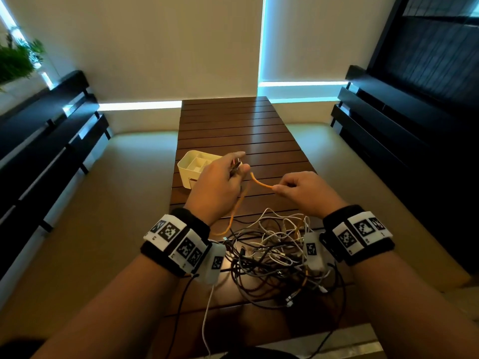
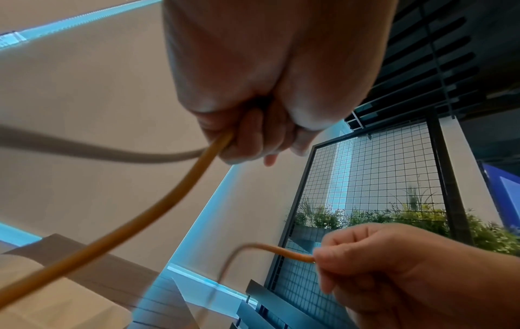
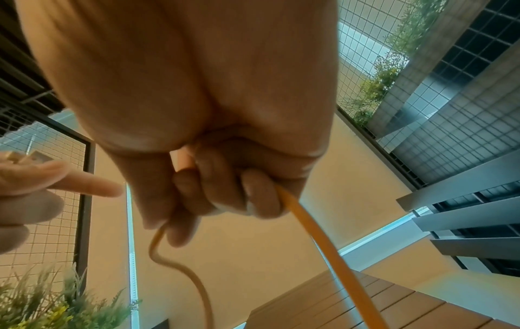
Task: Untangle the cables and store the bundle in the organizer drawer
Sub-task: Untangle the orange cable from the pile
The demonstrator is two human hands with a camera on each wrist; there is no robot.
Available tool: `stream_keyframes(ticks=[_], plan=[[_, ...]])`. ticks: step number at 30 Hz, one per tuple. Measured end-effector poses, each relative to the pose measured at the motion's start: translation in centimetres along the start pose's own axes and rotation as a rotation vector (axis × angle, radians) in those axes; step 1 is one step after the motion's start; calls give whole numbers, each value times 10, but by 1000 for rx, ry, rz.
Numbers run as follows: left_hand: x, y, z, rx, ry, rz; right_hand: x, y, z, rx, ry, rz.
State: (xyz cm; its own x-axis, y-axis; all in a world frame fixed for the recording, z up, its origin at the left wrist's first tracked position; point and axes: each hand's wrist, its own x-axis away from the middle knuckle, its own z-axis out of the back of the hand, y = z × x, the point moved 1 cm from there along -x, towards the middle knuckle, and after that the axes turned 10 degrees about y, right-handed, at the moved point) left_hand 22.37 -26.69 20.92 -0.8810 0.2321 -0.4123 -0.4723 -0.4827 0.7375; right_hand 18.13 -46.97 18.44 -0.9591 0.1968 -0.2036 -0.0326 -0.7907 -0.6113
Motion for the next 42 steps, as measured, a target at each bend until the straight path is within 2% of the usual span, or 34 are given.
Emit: stream_keyframes(ticks=[5,7,10,12,15,17,19,22,27,30,33,36,38,40,41,42], plan=[[8,-1,-13,23,-253,-33,4,-19,7,-194,6,126],[9,-1,-15,33,-277,-45,3,-25,12,-246,46,168],[4,4,-9,50,-167,-107,3,-26,13,-288,84,192],[-1,9,-2,125,-63,-131,5,-22,9,-326,79,153],[-7,8,10,318,65,-11,13,-6,-3,-352,50,58],[-5,3,13,371,76,85,16,5,-7,-396,68,5],[-3,-4,12,205,-10,118,14,10,-6,-436,134,-29],[1,-9,8,-71,-231,153,7,9,1,-383,192,-6],[4,8,0,-143,-243,8,7,-12,3,-192,65,158],[4,10,-8,-146,-295,-28,7,-24,5,-252,126,229],[3,7,-8,-110,-200,-79,8,-27,8,-267,155,225],[2,11,-3,-30,-86,-135,15,-19,-2,-326,120,161],[0,13,5,82,60,-99,20,-2,-18,-327,59,76],[-5,10,19,166,212,-6,27,18,-34,-358,10,-23],[-8,5,25,151,226,32,28,24,-38,-399,21,-71],[-10,-1,29,102,180,62,27,28,-38,-430,59,-105]])
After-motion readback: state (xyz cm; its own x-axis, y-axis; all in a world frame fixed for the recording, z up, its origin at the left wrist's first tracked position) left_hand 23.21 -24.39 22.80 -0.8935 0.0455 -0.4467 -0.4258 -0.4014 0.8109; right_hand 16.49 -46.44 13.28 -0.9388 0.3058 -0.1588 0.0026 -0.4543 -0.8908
